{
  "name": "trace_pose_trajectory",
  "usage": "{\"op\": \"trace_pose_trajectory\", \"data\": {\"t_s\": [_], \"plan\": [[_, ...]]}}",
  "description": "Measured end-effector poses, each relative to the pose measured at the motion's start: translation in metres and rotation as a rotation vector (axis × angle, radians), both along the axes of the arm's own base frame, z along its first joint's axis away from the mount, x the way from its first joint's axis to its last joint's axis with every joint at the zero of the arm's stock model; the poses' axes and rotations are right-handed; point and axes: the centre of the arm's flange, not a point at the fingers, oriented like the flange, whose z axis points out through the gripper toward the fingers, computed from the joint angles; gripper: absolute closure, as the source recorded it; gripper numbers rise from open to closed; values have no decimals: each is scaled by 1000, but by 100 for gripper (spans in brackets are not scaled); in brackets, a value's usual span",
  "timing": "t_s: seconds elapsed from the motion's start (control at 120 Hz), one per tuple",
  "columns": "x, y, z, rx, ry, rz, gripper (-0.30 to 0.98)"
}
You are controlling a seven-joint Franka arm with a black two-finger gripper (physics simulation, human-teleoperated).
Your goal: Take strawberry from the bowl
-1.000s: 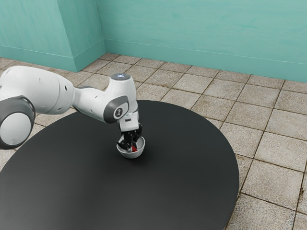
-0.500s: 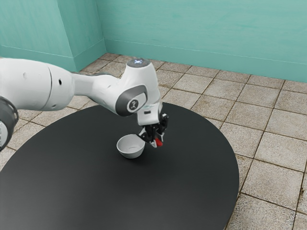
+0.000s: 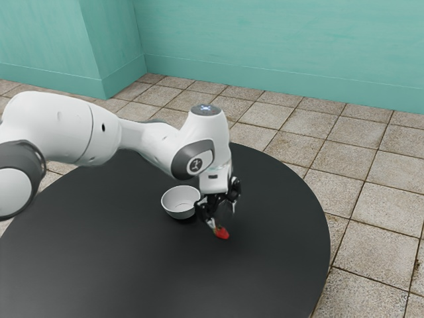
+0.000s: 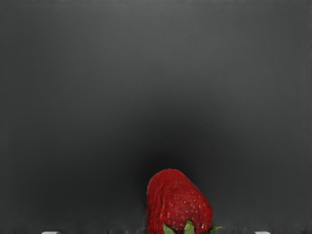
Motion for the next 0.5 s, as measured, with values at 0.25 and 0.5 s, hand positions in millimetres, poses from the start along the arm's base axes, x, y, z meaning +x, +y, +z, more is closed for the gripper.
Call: {"op": "trace_pose_trajectory", "data": {"t_s": [0.25,0.5], "plan": [[-21,62,159,21,-77,256,5],[-69,141,268,40,-58,696,2]]}}
